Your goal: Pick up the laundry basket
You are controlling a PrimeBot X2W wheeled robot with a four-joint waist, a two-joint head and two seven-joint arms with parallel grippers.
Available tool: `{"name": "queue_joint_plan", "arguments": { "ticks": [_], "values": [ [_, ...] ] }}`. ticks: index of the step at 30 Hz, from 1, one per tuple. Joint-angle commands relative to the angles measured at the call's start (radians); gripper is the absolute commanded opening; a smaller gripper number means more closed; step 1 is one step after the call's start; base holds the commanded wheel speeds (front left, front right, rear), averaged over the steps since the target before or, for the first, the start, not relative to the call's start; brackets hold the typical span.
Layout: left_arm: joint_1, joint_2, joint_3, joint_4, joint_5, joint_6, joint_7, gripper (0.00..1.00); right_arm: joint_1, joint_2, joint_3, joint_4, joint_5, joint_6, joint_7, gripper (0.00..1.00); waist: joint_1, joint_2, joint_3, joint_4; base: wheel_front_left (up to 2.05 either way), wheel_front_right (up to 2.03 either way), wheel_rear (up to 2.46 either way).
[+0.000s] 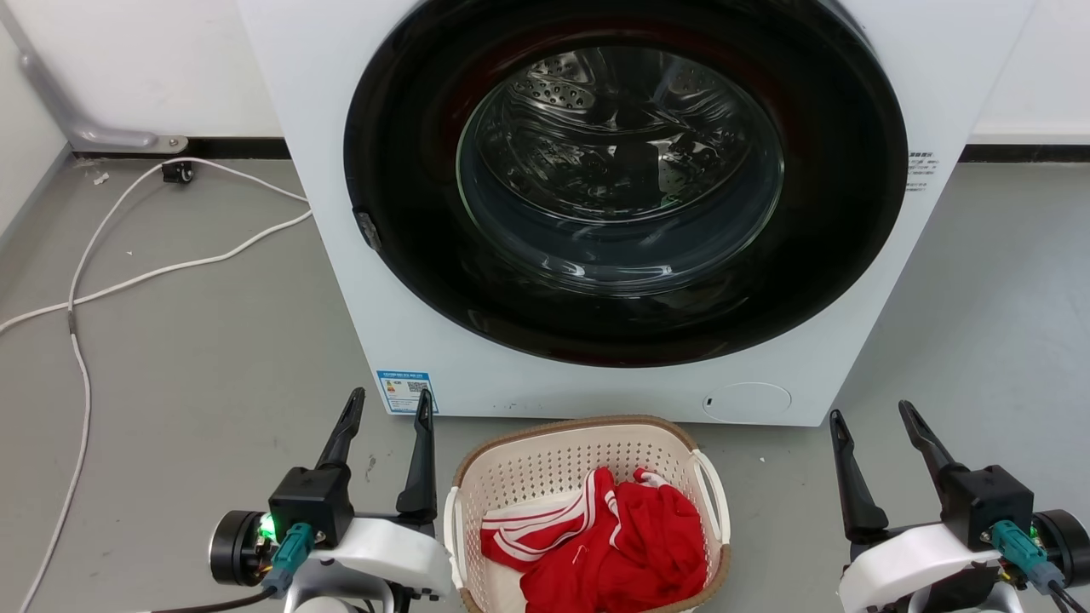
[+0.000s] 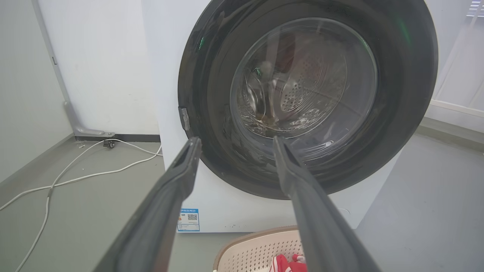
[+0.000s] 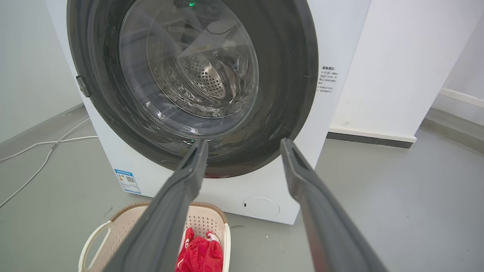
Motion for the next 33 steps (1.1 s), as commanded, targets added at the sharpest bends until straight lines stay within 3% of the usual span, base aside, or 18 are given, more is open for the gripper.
{"name": "queue_joint_plan", "arguments": {
  "ticks": [1, 11, 27, 33],
  "values": [
    [0.005, 0.001, -0.003, -0.003, 0.017, 0.006, -0.008, 1.00, 0.009, 0.003, 0.001, -0.008, -0.016, 0.000, -0.009, 1.00, 0.0000, -0.0001, 0.000, 0.000, 0.00, 0.00, 0.00],
    [0.010, 0.001, -0.013, 0.000, 0.067, 0.018, -0.026, 1.00, 0.014, 0.003, 0.002, -0.017, -0.061, 0.000, -0.021, 1.00, 0.0000, -0.0001, -0.001, 0.001, 0.00, 0.00, 0.00],
    [0.009, 0.001, -0.010, 0.005, 0.047, 0.022, -0.023, 1.00, 0.014, 0.003, 0.002, -0.015, -0.032, 0.000, -0.014, 1.00, 0.0000, -0.0001, 0.006, 0.002, 0.00, 0.00, 0.00],
    [-0.033, 0.001, -0.002, 0.036, 0.056, 0.023, -0.023, 1.00, -0.031, 0.003, -0.011, -0.006, -0.025, 0.000, -0.001, 1.00, 0.0000, -0.0001, 0.080, -0.003, 0.00, 0.00, 0.00]
  ]
}}
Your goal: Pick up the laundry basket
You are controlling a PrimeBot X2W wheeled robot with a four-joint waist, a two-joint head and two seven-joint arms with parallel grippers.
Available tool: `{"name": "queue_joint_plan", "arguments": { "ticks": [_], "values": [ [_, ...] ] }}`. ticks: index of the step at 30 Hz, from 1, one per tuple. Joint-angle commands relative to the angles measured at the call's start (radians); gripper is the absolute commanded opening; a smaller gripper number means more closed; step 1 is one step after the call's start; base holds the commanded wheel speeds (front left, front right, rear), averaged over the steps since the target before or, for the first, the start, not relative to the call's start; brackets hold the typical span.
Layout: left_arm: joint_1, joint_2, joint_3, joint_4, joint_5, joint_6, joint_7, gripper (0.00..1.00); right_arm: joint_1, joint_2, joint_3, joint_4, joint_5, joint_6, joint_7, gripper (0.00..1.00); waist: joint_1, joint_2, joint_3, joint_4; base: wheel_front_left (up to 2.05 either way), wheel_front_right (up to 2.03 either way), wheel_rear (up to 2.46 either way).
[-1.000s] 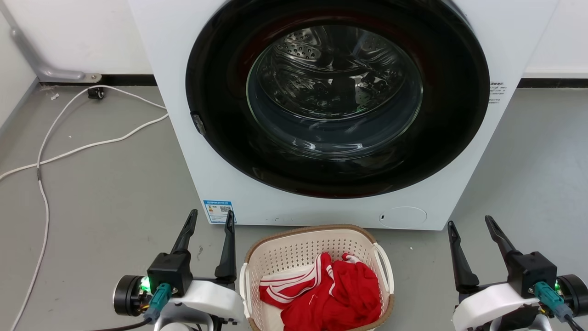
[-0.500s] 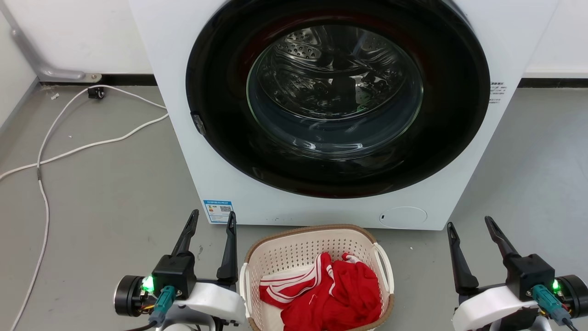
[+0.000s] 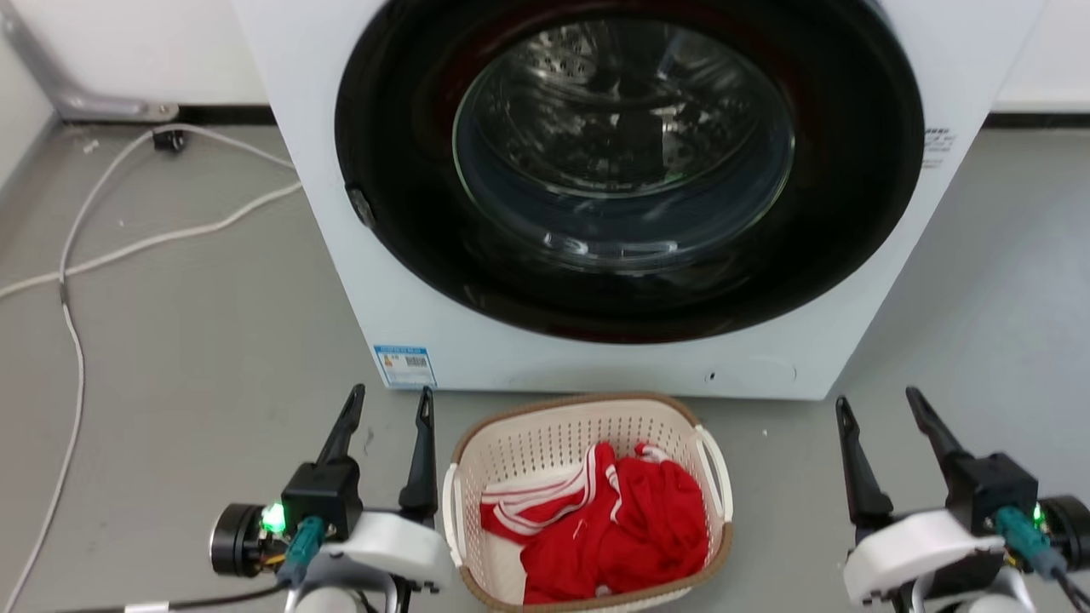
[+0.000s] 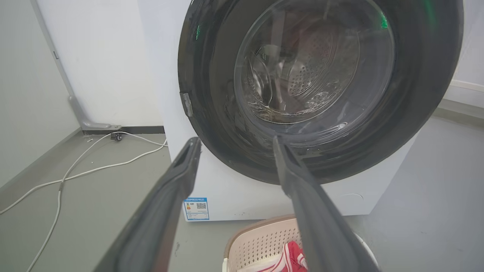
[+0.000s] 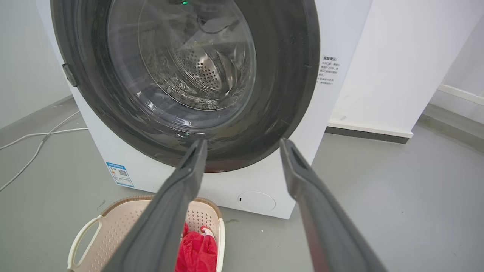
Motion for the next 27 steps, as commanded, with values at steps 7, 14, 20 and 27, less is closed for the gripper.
{"name": "queue_joint_plan", "arguments": {
  "ticks": [7, 14, 20, 27],
  "values": [
    [-0.126, 0.001, 0.022, 0.125, -0.025, -0.011, -0.002, 1.00, -0.119, 0.000, 0.007, 0.063, 0.015, 0.000, -0.001, 1.00, 0.0000, 0.0000, 0.202, -0.016, 0.00, 0.00, 0.00],
    [-0.239, 0.001, 0.057, 0.279, -0.060, -0.024, -0.002, 1.00, -0.248, -0.017, 0.039, 0.210, 0.050, -0.001, -0.014, 1.00, 0.0000, 0.0000, 0.363, -0.030, 0.00, 0.00, 0.00],
    [-0.339, 0.005, 0.089, 0.443, -0.098, -0.047, -0.002, 1.00, -0.374, -0.035, 0.079, 0.393, 0.098, -0.001, -0.024, 1.00, 0.0000, 0.0000, 0.483, -0.040, 0.00, 0.00, 0.00],
    [-0.477, 0.022, 0.113, 0.663, -0.144, -0.089, 0.002, 1.00, -0.529, -0.054, 0.160, 0.618, 0.157, -0.001, -0.035, 1.00, 0.0000, 0.0000, 0.589, -0.047, 0.00, 0.00, 0.00]
  ]
}}
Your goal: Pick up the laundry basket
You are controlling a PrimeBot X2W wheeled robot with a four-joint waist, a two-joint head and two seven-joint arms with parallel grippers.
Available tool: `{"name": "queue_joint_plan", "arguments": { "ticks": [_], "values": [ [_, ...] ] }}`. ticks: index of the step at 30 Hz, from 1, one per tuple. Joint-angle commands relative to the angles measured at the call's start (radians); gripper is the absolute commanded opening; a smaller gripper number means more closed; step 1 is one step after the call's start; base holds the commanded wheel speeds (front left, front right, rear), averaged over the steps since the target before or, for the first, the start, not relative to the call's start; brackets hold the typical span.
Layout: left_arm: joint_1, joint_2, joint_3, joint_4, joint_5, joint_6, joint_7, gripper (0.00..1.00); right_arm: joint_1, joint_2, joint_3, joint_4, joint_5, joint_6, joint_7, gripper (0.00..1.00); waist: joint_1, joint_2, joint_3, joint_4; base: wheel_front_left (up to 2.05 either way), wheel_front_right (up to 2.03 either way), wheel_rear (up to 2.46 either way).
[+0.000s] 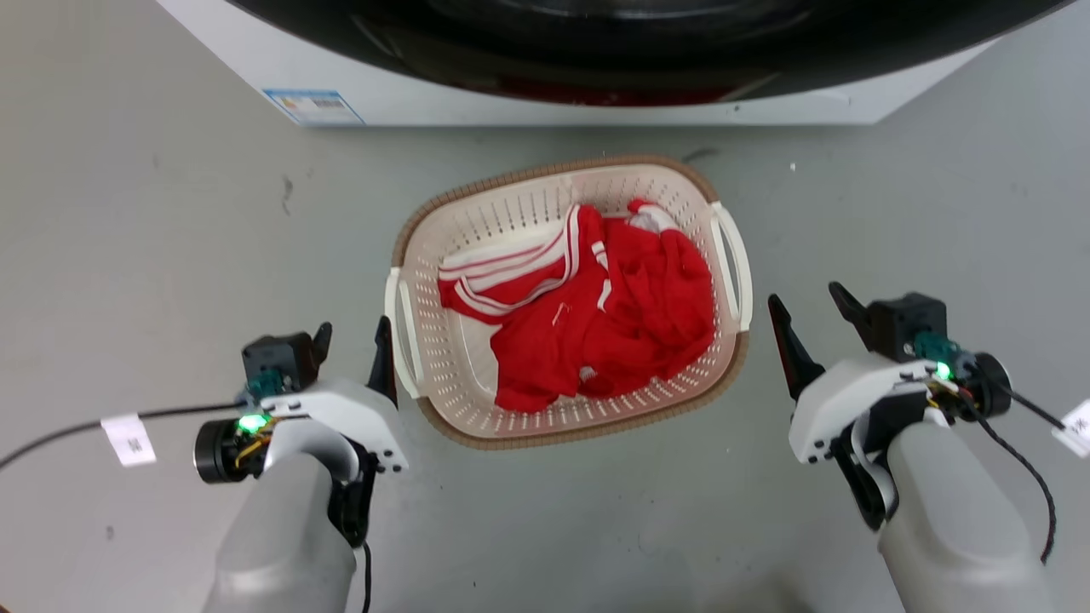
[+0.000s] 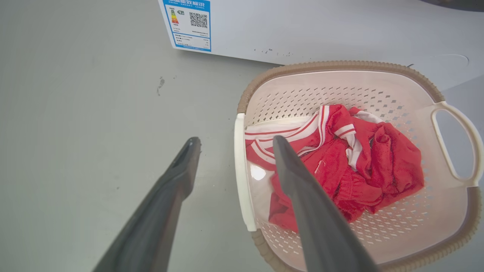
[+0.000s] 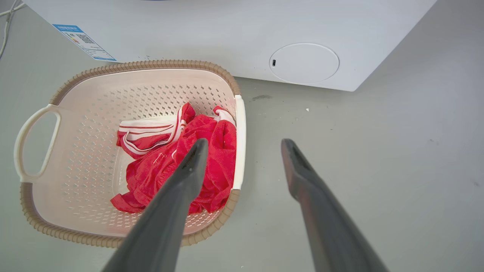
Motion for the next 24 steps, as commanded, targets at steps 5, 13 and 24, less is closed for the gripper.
{"name": "queue_joint_plan", "arguments": {
  "ticks": [5, 13, 24],
  "values": [
    [-0.107, 0.026, 0.012, 0.116, -0.028, -0.025, 0.018, 1.00, -0.127, -0.007, 0.072, 0.127, 0.051, -0.001, 0.001, 1.00, -0.0002, 0.0000, 0.099, -0.016, 0.00, 0.00, 0.00],
    [-0.257, 0.057, 0.009, 0.271, -0.057, -0.050, 0.058, 1.00, -0.303, -0.008, 0.212, 0.322, 0.147, -0.001, 0.016, 1.00, -0.0002, 0.0000, 0.169, -0.024, 0.00, 0.00, 0.00],
    [-0.436, 0.096, -0.027, 0.378, -0.058, -0.065, 0.153, 1.00, -0.495, -0.010, 0.397, 0.435, 0.275, -0.001, 0.068, 1.00, -0.0002, 0.0000, 0.267, -0.034, 0.00, 0.00, 0.00]
  ]
}}
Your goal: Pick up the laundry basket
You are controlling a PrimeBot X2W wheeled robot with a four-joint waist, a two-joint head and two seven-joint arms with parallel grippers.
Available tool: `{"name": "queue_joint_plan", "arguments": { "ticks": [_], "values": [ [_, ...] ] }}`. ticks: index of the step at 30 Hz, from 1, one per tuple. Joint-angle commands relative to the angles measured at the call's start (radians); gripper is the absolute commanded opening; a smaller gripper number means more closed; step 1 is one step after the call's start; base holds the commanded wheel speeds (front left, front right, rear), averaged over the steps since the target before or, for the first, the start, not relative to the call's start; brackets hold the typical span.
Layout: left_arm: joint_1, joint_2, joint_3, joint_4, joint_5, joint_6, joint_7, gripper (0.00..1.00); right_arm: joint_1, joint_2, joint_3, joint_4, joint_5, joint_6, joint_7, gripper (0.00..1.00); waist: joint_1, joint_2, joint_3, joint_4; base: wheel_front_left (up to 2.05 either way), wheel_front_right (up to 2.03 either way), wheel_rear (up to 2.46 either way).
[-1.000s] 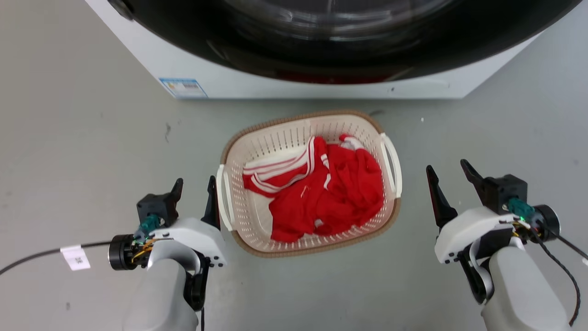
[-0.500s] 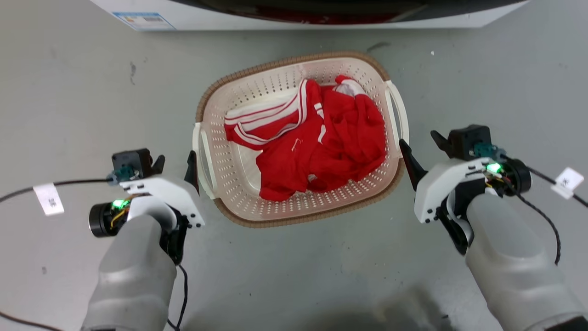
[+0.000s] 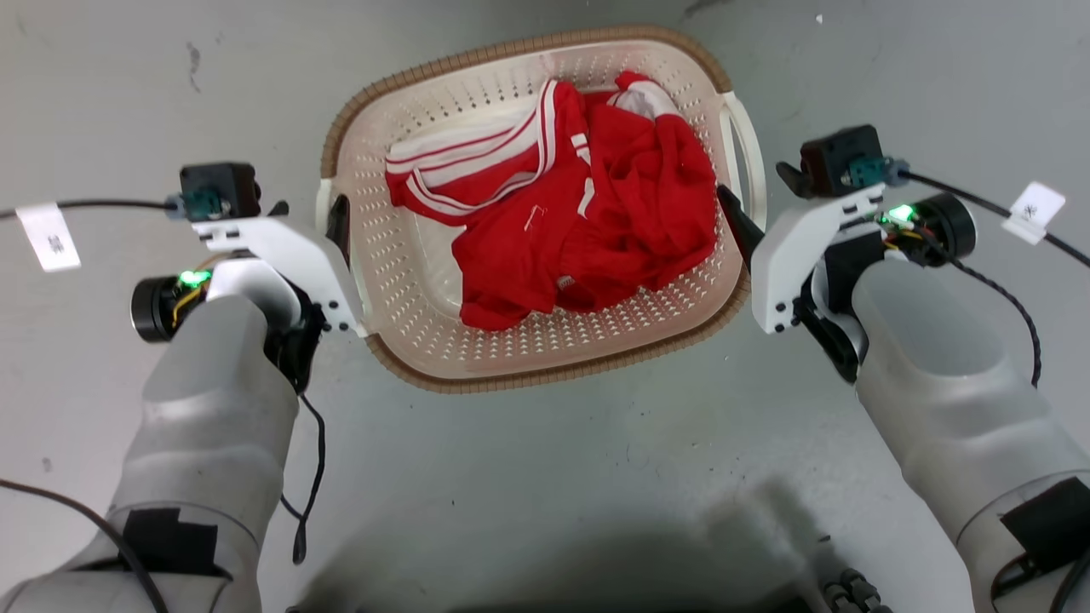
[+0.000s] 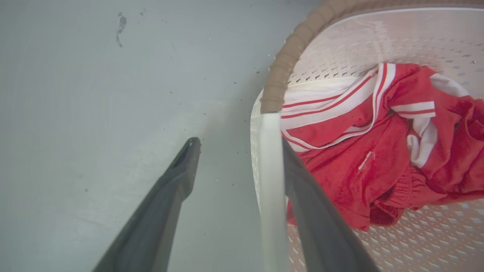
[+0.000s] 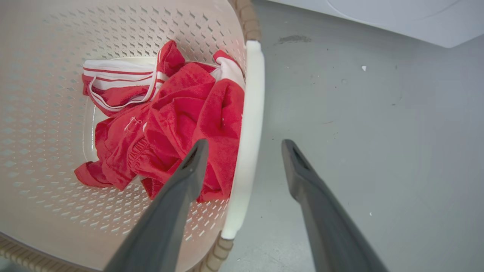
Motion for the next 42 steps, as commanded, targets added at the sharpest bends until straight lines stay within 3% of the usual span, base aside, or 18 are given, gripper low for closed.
{"name": "queue_joint_plan", "arguments": {
  "ticks": [1, 15, 16, 17, 18, 30, 42],
  "values": [
    [-0.013, 0.009, -0.001, 0.007, -0.003, 0.000, 0.008, 1.00, -0.019, -0.001, 0.009, 0.006, 0.015, -0.001, 0.005, 1.00, -0.0001, 0.0000, 0.016, -0.002, 0.00, 0.00, 0.00],
    [-0.108, 0.013, -0.040, 0.045, -0.030, -0.009, 0.200, 1.00, -0.102, -0.029, 0.214, -0.001, 0.217, -0.001, 0.146, 1.00, -0.0001, 0.0000, 0.082, -0.006, 0.00, 0.00, 0.00],
    [-0.112, 0.009, -0.041, 0.046, -0.035, -0.009, 0.209, 1.00, -0.104, -0.032, 0.226, -0.003, 0.233, -0.001, 0.156, 0.77, -0.0001, 0.0000, 0.084, -0.006, 0.00, 0.00, 0.00],
    [-0.116, 0.008, -0.044, 0.046, -0.036, -0.010, 0.214, 0.59, -0.106, -0.035, 0.237, -0.006, 0.248, -0.001, 0.166, 0.34, -0.0001, 0.0000, 0.086, -0.005, 0.00, 0.00, 0.00],
    [-0.118, 0.004, -0.048, 0.046, -0.041, -0.010, 0.219, 0.00, -0.107, -0.037, 0.249, -0.011, 0.264, -0.001, 0.174, 0.00, -0.0001, 0.0000, 0.087, -0.005, 0.00, 0.00, 0.00],
    [-0.089, -0.028, -0.127, 0.022, -0.116, -0.011, 0.285, 0.00, -0.092, -0.053, 0.372, -0.046, 0.432, 0.002, 0.223, 0.00, -0.0001, 0.0000, 0.040, -0.003, 0.00, 0.00, 0.00],
    [-0.021, -0.066, -0.239, 0.005, -0.219, -0.014, 0.478, 0.00, -0.033, -0.059, 0.450, -0.043, 0.613, 0.006, 0.433, 0.00, -0.0001, 0.0000, -0.187, -0.009, 0.00, 0.00, 0.00]
  ]
}}
